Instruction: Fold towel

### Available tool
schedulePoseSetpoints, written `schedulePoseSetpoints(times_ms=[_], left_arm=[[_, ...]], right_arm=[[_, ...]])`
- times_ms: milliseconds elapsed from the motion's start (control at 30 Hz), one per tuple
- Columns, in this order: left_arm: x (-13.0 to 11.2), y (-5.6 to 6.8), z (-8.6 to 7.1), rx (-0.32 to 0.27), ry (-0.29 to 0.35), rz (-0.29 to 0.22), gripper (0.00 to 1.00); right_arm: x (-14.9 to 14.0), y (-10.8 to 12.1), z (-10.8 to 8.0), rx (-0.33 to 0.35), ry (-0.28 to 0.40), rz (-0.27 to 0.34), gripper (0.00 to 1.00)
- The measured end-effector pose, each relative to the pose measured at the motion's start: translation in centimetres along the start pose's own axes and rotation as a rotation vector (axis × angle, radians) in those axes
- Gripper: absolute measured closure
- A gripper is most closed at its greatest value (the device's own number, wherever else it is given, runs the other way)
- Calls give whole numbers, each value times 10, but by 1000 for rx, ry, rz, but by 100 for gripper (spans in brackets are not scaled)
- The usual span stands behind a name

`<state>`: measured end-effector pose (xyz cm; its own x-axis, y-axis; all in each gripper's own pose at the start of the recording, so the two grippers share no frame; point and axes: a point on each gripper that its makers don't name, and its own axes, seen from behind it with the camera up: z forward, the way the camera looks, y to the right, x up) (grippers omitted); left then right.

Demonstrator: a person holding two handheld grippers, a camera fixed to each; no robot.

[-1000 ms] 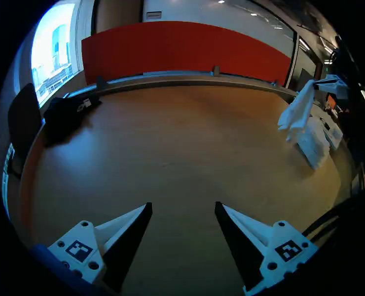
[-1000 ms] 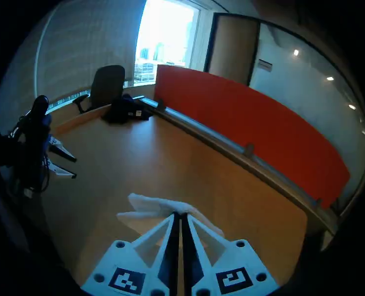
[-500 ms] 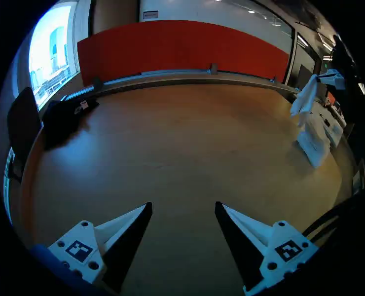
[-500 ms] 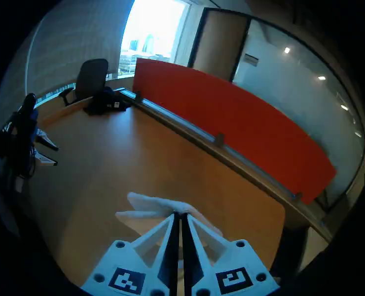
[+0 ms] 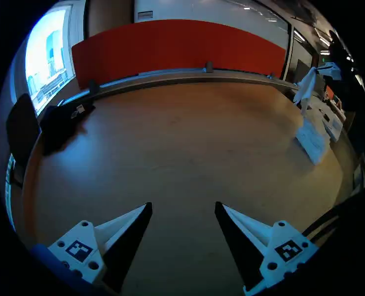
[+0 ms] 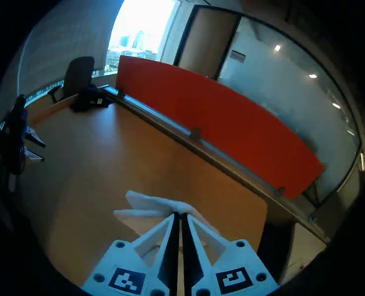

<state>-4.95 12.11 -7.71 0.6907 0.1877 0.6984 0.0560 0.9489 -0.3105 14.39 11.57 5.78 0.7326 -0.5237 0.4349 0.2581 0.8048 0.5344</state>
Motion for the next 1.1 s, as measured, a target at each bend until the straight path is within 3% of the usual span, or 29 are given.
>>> schedulePoseSetpoints(times_ms=[267,700,1100], left_arm=[[2,6,1,-2,-4,3,6],[6,17,5,-10,-10,18,6],[10,23,5,-21,-9,34,6]], right_arm=[[-12,13,-4,-13,-12,9,94],[-42,14,-21,-10,-38,24,95],[-107,8,-52,-28,-108,86,95]])
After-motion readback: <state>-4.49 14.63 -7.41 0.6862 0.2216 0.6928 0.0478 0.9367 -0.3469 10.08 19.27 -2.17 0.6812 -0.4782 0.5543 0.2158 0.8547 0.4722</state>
